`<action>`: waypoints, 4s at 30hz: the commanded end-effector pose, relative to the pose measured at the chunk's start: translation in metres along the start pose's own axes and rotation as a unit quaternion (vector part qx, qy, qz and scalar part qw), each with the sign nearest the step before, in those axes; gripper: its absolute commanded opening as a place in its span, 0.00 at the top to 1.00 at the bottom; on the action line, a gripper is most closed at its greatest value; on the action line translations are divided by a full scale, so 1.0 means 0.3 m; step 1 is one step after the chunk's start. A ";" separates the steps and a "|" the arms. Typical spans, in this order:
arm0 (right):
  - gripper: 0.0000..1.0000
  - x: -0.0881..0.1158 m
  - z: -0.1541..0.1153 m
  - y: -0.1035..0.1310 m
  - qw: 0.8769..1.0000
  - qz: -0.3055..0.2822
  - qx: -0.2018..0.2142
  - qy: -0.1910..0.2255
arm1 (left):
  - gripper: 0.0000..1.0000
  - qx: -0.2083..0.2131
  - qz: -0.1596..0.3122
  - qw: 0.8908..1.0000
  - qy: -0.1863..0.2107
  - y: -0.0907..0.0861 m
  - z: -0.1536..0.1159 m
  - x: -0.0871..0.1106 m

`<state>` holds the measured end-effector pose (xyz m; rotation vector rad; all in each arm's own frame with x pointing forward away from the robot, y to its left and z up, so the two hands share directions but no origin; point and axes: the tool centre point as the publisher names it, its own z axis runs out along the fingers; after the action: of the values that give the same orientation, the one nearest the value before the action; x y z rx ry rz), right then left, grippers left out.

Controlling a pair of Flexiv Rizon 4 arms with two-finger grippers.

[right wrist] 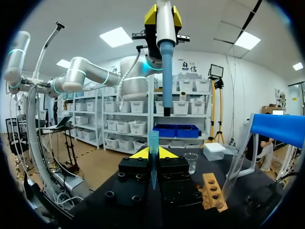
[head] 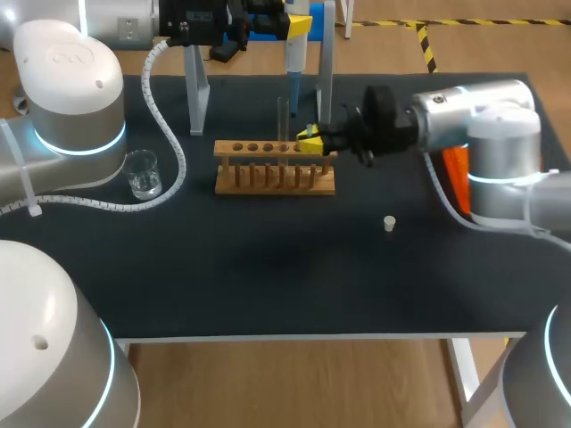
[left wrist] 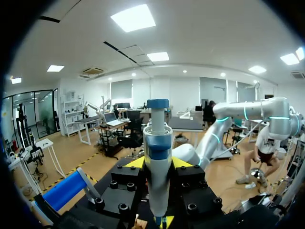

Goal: Invert the test tube, pick up the pipette, mount the tip to pipette, aspirate from beaker and dispense into the tube, eject the tip, return the pipette, and cap with the stopper.

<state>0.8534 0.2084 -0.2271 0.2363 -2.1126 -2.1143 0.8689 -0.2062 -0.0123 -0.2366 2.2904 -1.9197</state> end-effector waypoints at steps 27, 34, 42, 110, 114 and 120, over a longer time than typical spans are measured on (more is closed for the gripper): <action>1.00 -0.065 0.067 0.069 1.000 -0.009 0.005 0.004 | 1.00 0.001 0.000 1.000 0.001 0.001 -0.003 0.000; 1.00 -0.066 0.066 0.077 1.000 -0.014 0.004 0.004 | 1.00 0.001 0.000 1.000 0.001 0.001 -0.003 0.000; 1.00 -0.067 0.068 0.036 1.000 -0.006 0.008 0.002 | 1.00 0.001 0.000 1.000 0.001 0.001 -0.003 0.000; 1.00 -0.057 0.081 0.071 1.000 -0.027 0.002 0.008 | 1.00 0.001 0.000 1.000 0.001 0.001 -0.003 0.000; 1.00 -0.052 0.073 0.054 1.000 -0.022 0.003 0.006 | 1.00 0.001 0.000 1.000 0.001 0.001 -0.003 0.000; 1.00 -0.049 0.067 0.039 1.000 -0.017 0.005 0.004 | 1.00 0.001 0.000 1.000 0.001 0.001 -0.003 0.000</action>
<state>0.8650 0.2328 -0.2148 0.2875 -2.1269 -2.1178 0.8688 -0.2062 -0.0124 -0.2365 2.2903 -1.9201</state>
